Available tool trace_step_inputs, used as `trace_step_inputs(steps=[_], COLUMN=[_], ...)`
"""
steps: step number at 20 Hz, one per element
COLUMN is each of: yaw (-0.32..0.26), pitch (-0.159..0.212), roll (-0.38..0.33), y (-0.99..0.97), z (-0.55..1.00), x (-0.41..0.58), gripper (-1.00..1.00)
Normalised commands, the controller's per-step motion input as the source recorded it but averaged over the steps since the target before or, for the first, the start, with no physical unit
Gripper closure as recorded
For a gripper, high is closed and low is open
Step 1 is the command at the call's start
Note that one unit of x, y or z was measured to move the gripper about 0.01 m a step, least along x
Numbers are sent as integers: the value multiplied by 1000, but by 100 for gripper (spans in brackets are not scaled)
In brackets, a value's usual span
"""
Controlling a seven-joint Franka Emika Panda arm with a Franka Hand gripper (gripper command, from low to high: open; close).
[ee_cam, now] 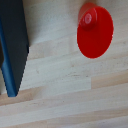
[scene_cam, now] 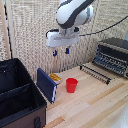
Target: Kindly spot and seek the red cup placed ahead of you. Cautiously adjust your gripper towards the red cup, gripping it gently. Find the after-storage area of the caddy. Relocate the red cup in your grip over the rear portion and softly release it into the compartment.
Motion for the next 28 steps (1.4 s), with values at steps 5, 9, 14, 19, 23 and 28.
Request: trace_step_inputs(steps=[5, 9, 14, 19, 23, 28], yaw=[-7, -2, -1, 0, 0, 0], pitch=[57, 68, 55, 69, 48, 46], roll=[15, 62, 39, 3, 0, 0], y=[-472, -543, -389, -322, -324, -357], z=[-338, -319, -286, -366, -405, -317], x=[-161, -114, -19, -94, -129, -301], gripper=[-100, -100, -100, -100, -100, -100])
